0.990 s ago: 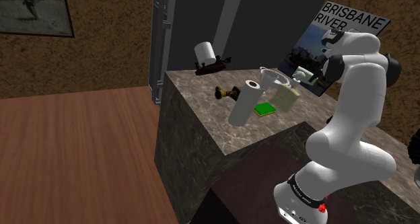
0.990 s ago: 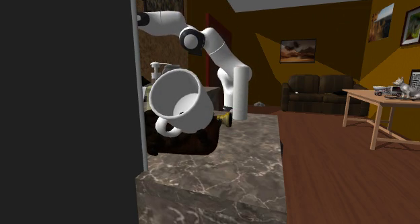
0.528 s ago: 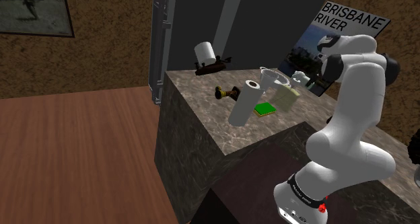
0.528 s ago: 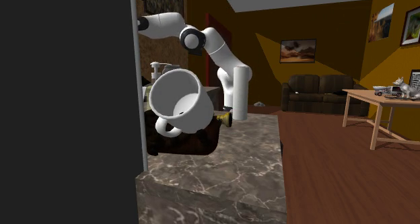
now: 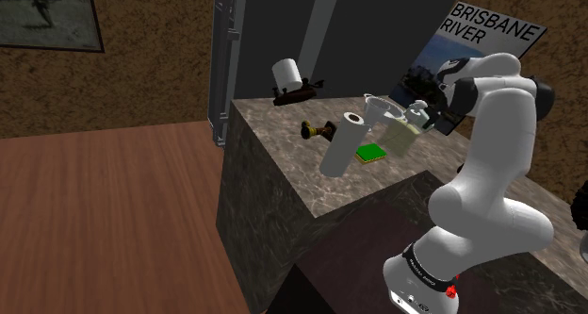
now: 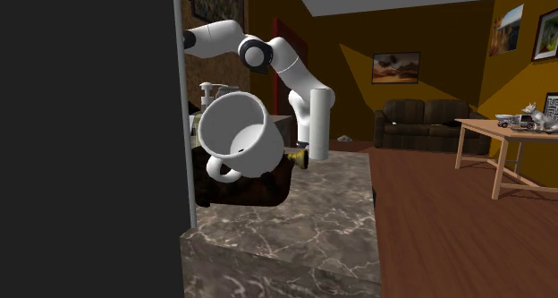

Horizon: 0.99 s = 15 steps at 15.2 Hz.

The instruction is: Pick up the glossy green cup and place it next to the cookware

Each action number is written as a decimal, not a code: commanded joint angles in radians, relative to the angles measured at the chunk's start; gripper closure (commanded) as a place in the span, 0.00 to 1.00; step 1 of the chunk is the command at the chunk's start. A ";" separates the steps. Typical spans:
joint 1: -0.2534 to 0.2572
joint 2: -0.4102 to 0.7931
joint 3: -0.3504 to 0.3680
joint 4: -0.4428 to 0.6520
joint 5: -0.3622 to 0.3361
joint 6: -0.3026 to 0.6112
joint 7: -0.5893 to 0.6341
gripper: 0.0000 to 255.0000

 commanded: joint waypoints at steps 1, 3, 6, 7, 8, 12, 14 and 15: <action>0.002 0.006 0.003 -0.005 0.003 0.011 -0.002 1.00; 0.002 0.006 0.003 -0.005 0.003 0.011 -0.002 1.00; 0.002 0.006 0.003 -0.005 0.003 0.011 -0.002 1.00; 0.002 0.006 0.003 -0.005 0.003 0.011 -0.002 1.00; 0.002 0.006 0.003 -0.005 0.003 0.011 -0.002 1.00; 0.002 0.006 0.003 -0.006 0.003 0.011 -0.002 0.00; 0.002 0.006 0.003 -0.005 0.003 0.011 -0.002 0.00; -0.001 -0.004 -0.001 0.010 -0.002 -0.014 0.003 0.00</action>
